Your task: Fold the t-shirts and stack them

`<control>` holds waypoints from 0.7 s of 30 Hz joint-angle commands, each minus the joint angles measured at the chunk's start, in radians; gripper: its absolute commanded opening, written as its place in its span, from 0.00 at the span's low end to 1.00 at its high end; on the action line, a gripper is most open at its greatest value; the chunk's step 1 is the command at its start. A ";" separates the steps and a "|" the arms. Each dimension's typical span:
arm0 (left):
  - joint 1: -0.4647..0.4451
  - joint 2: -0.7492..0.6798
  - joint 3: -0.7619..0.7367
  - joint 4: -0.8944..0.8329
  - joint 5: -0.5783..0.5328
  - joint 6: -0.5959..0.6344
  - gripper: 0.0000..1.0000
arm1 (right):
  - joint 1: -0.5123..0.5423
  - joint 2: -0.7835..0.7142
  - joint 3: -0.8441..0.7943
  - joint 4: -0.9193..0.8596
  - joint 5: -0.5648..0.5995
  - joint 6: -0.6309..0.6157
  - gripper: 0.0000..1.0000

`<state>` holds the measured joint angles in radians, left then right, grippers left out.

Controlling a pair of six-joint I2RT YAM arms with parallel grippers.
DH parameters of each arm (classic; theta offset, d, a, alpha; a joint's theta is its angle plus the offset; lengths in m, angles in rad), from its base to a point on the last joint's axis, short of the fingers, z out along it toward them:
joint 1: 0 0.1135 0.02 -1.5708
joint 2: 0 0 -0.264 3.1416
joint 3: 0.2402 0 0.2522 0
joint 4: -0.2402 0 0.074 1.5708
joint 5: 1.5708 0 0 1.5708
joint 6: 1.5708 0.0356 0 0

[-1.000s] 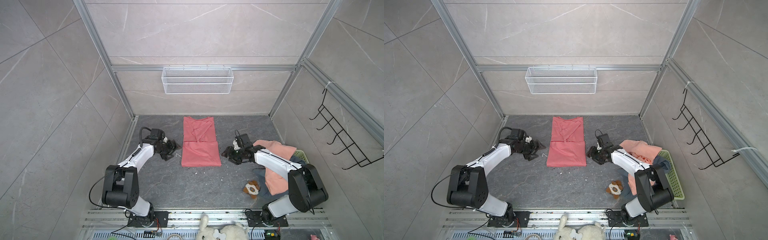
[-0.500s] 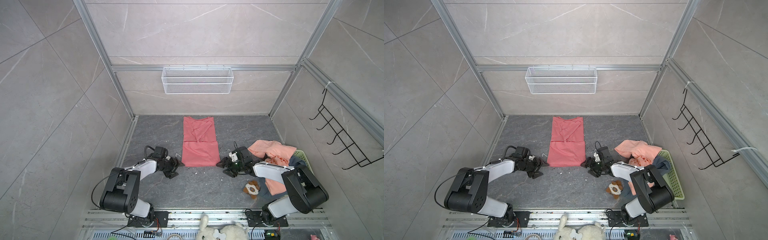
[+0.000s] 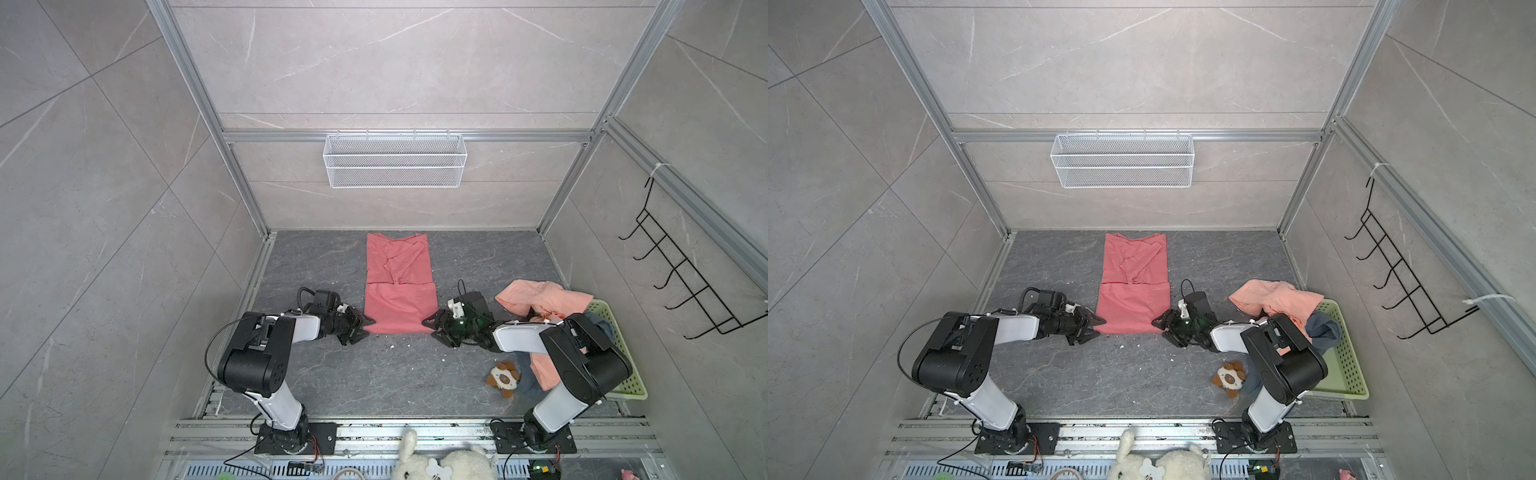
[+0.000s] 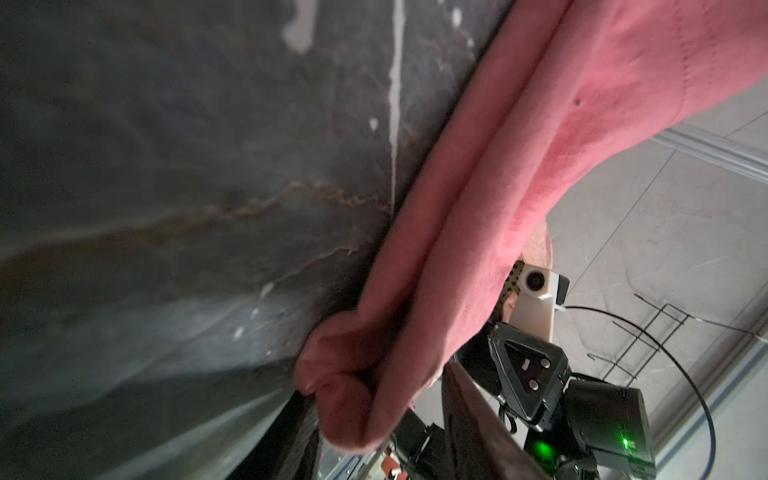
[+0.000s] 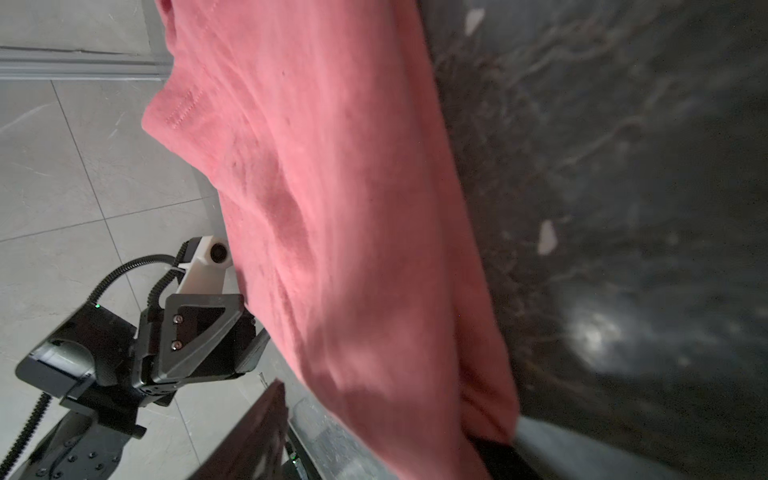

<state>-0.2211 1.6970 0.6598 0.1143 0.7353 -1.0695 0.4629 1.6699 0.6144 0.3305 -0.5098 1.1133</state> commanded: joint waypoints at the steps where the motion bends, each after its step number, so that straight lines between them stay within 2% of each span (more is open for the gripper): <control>1: -0.003 0.072 0.005 -0.038 -0.119 -0.006 0.29 | 0.005 0.040 -0.013 -0.213 0.129 -0.010 0.49; 4: -0.001 0.078 0.018 -0.038 -0.113 -0.007 0.10 | 0.006 0.038 0.028 -0.280 0.160 -0.041 0.28; 6: -0.002 0.068 0.023 -0.054 -0.115 0.000 0.00 | 0.007 0.034 0.052 -0.319 0.178 -0.057 0.19; 9: -0.004 0.029 0.019 -0.103 -0.115 0.021 0.00 | 0.016 0.016 0.083 -0.379 0.182 -0.089 0.13; 13: -0.008 -0.067 -0.023 -0.214 -0.120 0.058 0.00 | 0.071 -0.036 0.121 -0.533 0.196 -0.198 0.12; 17: -0.012 -0.234 -0.134 -0.309 -0.121 0.057 0.00 | 0.126 -0.131 0.107 -0.680 0.216 -0.266 0.11; 21: -0.033 -0.420 -0.214 -0.455 -0.121 0.045 0.00 | 0.147 -0.263 0.059 -0.748 0.163 -0.274 0.11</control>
<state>-0.2485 1.3769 0.4767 -0.1650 0.6563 -1.0382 0.6022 1.4860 0.7059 -0.2462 -0.3630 0.8883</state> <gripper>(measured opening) 0.063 0.109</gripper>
